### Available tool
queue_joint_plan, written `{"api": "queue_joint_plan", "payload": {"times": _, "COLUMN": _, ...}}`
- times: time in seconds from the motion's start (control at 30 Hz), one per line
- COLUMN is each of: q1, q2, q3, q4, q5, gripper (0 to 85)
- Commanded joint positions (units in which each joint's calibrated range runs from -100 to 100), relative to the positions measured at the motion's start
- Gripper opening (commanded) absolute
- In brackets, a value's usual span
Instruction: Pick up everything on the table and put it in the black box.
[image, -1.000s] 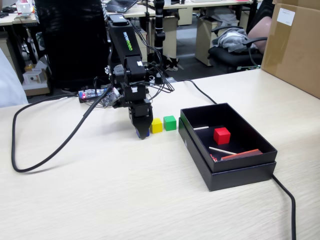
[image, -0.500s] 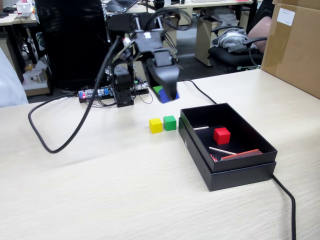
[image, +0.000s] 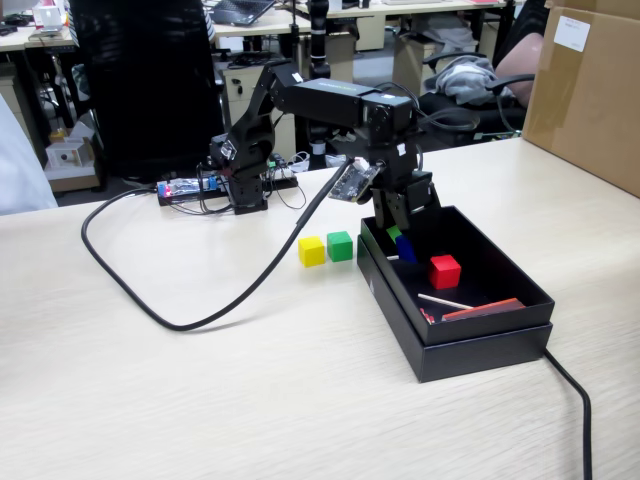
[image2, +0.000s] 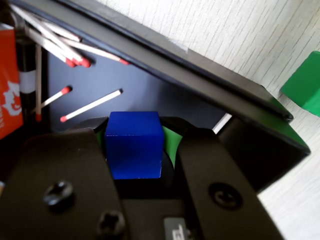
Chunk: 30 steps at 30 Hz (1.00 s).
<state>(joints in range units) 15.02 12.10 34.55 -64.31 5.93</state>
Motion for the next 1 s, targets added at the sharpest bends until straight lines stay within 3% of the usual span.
{"api": "queue_joint_plan", "payload": {"times": 0.0, "q1": 0.5, "q2": 0.9, "q3": 2.5, "q4": -0.7, "q5": 0.5, "gripper": 12.4}}
{"api": "queue_joint_plan", "payload": {"times": 0.13, "q1": 0.7, "q2": 3.2, "q3": 2.3, "q4": -1.5, "q5": 1.3, "gripper": 14.9}}
{"api": "queue_joint_plan", "payload": {"times": 0.27, "q1": 0.8, "q2": 4.1, "q3": 2.6, "q4": -3.2, "q5": 1.5, "gripper": 31.6}}
{"api": "queue_joint_plan", "payload": {"times": 0.4, "q1": 0.5, "q2": -0.9, "q3": 2.8, "q4": -3.6, "q5": 1.5, "gripper": 32.8}}
{"api": "queue_joint_plan", "payload": {"times": 0.73, "q1": -2.5, "q2": -34.9, "q3": 0.1, "q4": -7.0, "q5": 0.8, "gripper": 37.2}}
{"api": "queue_joint_plan", "payload": {"times": 0.97, "q1": -5.4, "q2": -62.0, "q3": -28.5, "q4": -8.0, "q5": 0.3, "gripper": 46.0}}
